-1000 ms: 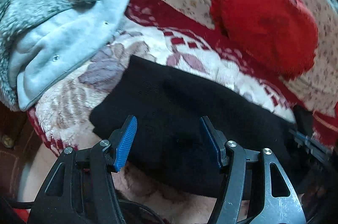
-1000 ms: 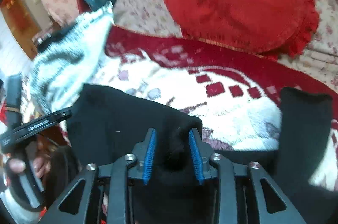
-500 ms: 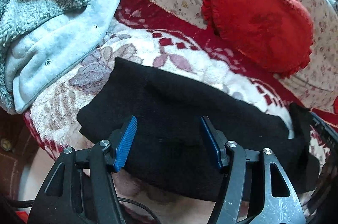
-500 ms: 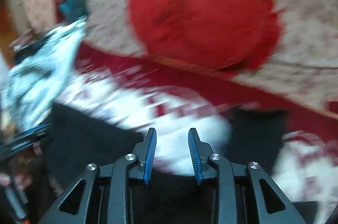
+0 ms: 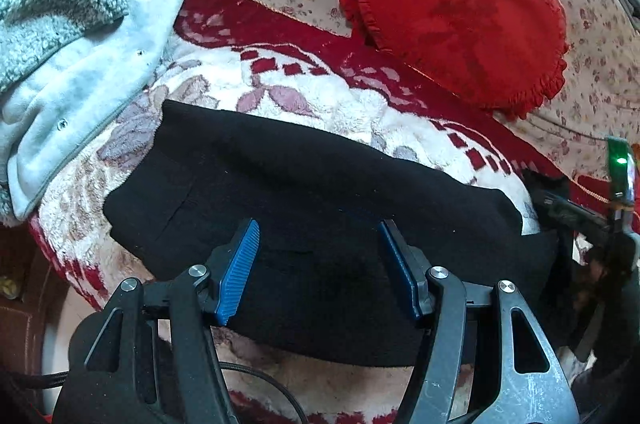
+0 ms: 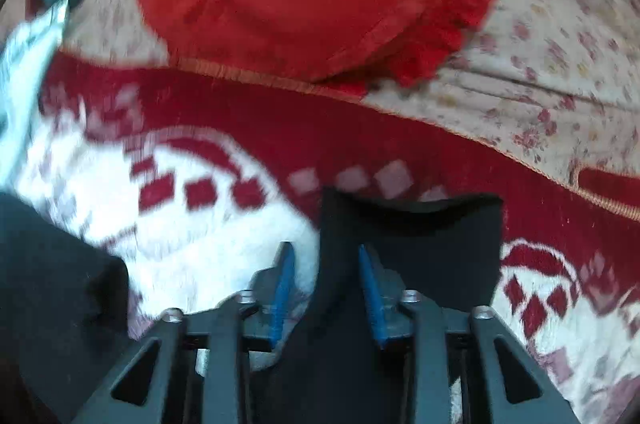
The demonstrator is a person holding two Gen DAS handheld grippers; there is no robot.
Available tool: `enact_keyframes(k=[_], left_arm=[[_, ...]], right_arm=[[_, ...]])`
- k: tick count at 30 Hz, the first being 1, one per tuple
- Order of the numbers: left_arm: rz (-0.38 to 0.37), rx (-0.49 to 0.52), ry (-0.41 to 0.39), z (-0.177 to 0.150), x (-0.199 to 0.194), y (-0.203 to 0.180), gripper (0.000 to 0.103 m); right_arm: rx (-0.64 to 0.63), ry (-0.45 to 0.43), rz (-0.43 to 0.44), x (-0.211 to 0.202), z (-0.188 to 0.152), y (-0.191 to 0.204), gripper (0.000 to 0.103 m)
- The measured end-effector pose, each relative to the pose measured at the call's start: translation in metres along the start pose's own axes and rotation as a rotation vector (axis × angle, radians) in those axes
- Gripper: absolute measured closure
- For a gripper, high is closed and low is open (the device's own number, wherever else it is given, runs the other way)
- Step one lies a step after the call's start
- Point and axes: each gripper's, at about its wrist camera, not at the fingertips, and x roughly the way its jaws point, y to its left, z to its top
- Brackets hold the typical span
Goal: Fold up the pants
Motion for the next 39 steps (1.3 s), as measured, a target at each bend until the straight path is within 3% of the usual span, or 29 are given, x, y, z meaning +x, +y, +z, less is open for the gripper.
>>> enact_keyframes(k=[3,5,8,11,15,19,20,23,25,26,27,28,34,39], left_arm=[[0.005,-0.016,0.007,0.001,0.002,0.005,0.042],[-0.012,-0.040,0.015,0.001,0.002,0.007,0.042],[-0.025,-0.047,0.021,-0.002,0.003,0.005,0.042],[-0.020,-0.023,0.034,-0.006,0.007,-0.004,0.042],[-0.026,-0.006,0.042,-0.009,0.008,-0.018,0.042],[-0.044,0.027,0.039,-0.011,0.000,-0.032,0.042],[-0.044,0.039,0.036,-0.012,-0.003,-0.035,0.042],[-0.037,0.053,0.035,-0.013,-0.004,-0.037,0.042],[-0.041,0.044,0.046,-0.013,-0.003,-0.036,0.042],[-0.043,0.040,0.051,-0.014,-0.002,-0.036,0.042],[-0.044,0.038,0.054,-0.014,-0.002,-0.035,0.042],[-0.042,0.040,0.053,-0.014,-0.002,-0.034,0.042],[-0.033,0.009,0.048,-0.013,-0.004,-0.022,0.042],[-0.030,0.001,0.061,-0.017,0.001,-0.017,0.042]], right_arm=[[0.135,-0.033,0.118,-0.027,-0.010,-0.034,0.098],[0.169,-0.082,0.144,-0.058,-0.025,-0.053,0.098],[0.247,-0.176,0.174,-0.118,-0.064,-0.090,0.098],[0.358,-0.210,0.189,-0.157,-0.119,-0.128,0.098],[0.409,-0.099,0.178,-0.143,-0.170,-0.149,0.098],[0.487,-0.091,0.240,-0.123,-0.184,-0.158,0.096],[0.521,-0.104,0.266,-0.120,-0.185,-0.160,0.093],[0.597,-0.142,0.339,-0.117,-0.191,-0.166,0.069],[0.596,-0.126,0.330,-0.110,-0.187,-0.163,0.069],[0.582,-0.129,0.314,-0.108,-0.184,-0.160,0.075],[0.573,-0.140,0.293,-0.108,-0.182,-0.159,0.091],[0.567,-0.149,0.276,-0.109,-0.179,-0.158,0.099],[0.399,-0.237,0.205,-0.159,-0.175,-0.143,0.099],[0.445,-0.085,0.148,-0.117,-0.194,-0.153,0.096]])
